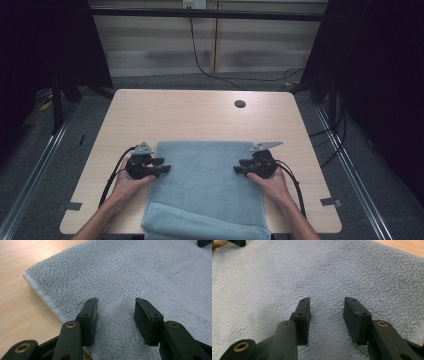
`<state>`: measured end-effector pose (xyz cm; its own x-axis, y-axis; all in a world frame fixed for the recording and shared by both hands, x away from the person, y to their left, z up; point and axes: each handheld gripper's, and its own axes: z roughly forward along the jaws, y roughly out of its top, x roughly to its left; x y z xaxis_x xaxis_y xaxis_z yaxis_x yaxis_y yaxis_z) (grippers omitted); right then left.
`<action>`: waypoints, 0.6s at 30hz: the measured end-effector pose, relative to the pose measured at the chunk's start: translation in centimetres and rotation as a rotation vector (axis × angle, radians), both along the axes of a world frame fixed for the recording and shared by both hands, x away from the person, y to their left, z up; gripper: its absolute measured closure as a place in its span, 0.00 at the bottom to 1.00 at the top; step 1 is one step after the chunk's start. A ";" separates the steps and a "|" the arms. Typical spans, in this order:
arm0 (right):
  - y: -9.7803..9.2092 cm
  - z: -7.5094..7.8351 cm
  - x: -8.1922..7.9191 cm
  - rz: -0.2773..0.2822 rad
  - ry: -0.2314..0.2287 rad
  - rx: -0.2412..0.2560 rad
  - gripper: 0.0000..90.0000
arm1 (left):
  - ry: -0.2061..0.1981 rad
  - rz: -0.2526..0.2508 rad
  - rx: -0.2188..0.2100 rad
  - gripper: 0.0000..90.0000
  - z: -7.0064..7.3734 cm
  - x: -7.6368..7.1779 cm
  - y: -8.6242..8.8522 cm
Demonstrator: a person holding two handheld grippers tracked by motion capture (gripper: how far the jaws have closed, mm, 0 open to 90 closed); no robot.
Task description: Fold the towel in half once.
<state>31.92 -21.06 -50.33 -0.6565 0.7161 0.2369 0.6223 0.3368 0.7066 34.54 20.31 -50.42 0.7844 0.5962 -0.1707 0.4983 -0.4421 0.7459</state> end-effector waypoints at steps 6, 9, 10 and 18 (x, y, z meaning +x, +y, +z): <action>-0.3 0.0 -1.8 0.023 0.002 0.010 0.64 | 0.022 -0.024 -0.034 0.64 -0.1 -1.4 0.8; -0.3 0.0 -2.7 0.033 -0.005 0.005 0.64 | 0.017 -0.031 -0.028 0.64 -0.1 -2.2 0.8; -0.3 0.0 -2.9 0.035 -0.002 0.008 0.64 | 0.021 -0.035 -0.029 0.64 -0.1 -2.4 0.8; -0.5 0.1 -5.4 0.071 -0.011 0.003 0.64 | 0.012 -0.058 -0.028 0.63 0.0 -4.9 0.9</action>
<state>26.57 -21.59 -50.27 -0.7083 0.6668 0.2318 0.5891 0.3773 0.7146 29.66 21.25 -50.46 0.8156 0.5444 -0.1959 0.4811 -0.4500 0.7524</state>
